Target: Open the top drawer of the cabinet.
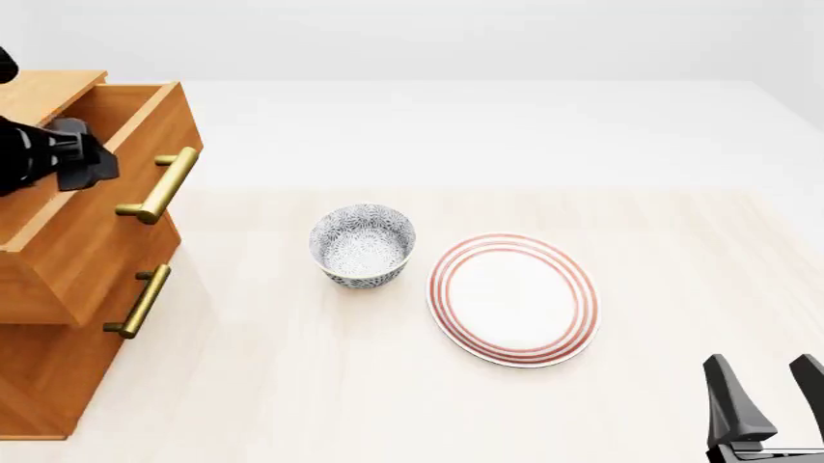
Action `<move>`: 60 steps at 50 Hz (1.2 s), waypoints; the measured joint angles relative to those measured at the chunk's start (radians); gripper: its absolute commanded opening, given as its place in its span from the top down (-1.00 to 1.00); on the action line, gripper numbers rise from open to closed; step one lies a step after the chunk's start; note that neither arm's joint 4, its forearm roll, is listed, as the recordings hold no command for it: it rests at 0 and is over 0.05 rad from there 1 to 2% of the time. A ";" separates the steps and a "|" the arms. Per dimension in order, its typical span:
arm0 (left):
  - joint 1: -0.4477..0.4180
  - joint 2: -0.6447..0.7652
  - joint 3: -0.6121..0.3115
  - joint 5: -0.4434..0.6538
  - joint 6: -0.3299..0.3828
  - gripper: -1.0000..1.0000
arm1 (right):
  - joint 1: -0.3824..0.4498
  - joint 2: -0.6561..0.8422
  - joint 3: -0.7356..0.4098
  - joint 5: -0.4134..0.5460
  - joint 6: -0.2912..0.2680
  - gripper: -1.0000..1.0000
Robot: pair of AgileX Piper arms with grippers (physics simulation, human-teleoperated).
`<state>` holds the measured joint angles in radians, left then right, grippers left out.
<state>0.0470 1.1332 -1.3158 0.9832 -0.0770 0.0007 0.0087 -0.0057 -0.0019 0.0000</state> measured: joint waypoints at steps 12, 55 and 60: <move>-0.003 0.019 0.035 -0.036 -0.008 -1.00 | 0.000 0.000 0.000 0.000 0.000 -1.00; -0.101 0.068 0.093 -0.090 -0.043 -1.00 | 0.000 0.000 0.000 0.000 0.000 -1.00; -0.125 0.073 0.089 -0.085 -0.050 -1.00 | 0.000 0.000 0.000 0.000 0.000 -1.00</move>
<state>-0.0778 1.2058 -1.2270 0.8979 -0.1270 0.0007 0.0087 -0.0057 -0.0019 0.0000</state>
